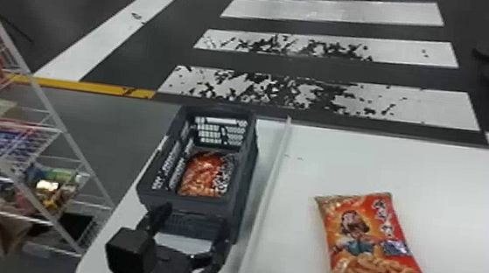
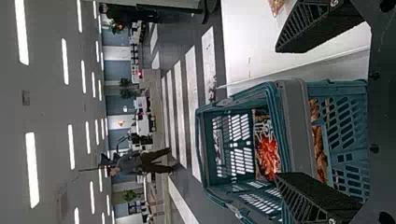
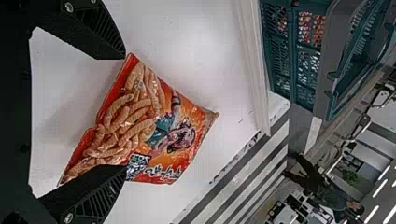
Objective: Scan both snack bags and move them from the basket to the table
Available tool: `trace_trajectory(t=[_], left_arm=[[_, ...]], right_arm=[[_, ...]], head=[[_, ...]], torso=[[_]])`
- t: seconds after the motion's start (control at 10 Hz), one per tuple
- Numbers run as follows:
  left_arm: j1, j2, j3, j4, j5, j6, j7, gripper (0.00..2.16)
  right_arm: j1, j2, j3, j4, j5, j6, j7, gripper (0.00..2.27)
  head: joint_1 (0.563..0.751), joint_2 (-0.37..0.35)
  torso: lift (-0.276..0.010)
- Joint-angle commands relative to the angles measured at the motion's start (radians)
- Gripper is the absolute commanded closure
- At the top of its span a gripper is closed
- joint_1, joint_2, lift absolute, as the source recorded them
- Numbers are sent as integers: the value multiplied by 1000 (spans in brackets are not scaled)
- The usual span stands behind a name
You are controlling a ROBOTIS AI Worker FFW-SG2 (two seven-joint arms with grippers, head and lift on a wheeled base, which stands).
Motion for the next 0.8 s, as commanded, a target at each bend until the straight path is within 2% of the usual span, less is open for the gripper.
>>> trace_trajectory(t=[0.0, 0.2, 0.4, 0.7], left_arm=[[4, 0, 0, 12, 0, -11, 0, 43], [7, 5, 2, 20, 0, -20, -2, 43], [14, 6, 11, 21, 10, -20, -13, 43], [23, 8, 28, 21, 22, -20, -23, 43]], right_arm=[[-39, 20, 52, 42, 36, 31, -1, 87], [-69, 35, 99, 89, 80, 37, -1, 87], [-103, 34, 142, 146, 132, 34, -1, 87], [-142, 23, 160, 188, 169, 34, 1, 87]], head=[[695, 285], [695, 321], [695, 350], [695, 350]], torso=[[-98], [-98], [-98], [-98]])
